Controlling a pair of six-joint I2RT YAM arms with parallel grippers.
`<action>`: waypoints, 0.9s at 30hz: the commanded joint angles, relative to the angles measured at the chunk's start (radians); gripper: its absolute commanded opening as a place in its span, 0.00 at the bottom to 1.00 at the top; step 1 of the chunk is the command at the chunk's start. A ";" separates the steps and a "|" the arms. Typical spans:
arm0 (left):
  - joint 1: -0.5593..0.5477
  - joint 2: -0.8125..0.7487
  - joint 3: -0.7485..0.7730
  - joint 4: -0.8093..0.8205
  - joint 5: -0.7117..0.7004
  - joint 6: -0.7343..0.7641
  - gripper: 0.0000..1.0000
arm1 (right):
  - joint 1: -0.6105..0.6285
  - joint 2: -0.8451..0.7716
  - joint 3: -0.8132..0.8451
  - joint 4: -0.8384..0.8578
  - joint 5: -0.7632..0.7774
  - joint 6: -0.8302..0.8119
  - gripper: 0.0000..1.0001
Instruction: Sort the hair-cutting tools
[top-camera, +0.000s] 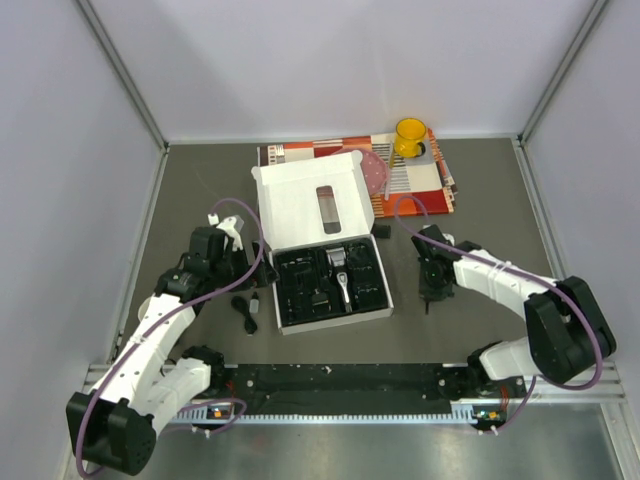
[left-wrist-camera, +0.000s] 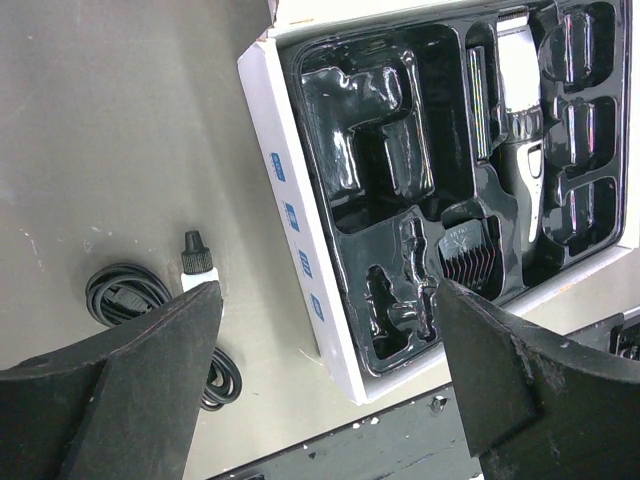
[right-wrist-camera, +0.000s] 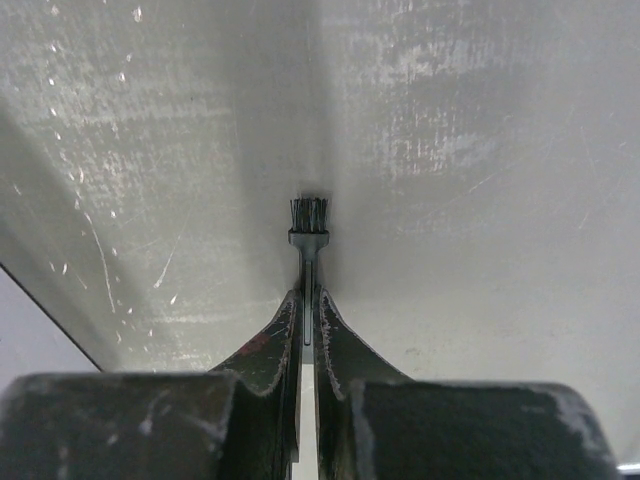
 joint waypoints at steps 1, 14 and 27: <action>-0.002 -0.021 0.016 0.003 -0.022 0.007 0.93 | -0.003 -0.055 0.061 -0.052 -0.018 0.021 0.00; 0.000 -0.015 0.021 -0.012 -0.093 -0.005 0.93 | 0.103 -0.144 0.326 -0.206 0.008 0.083 0.00; -0.002 -0.003 0.019 -0.055 -0.231 -0.047 0.92 | 0.552 0.120 0.630 -0.171 0.091 0.298 0.00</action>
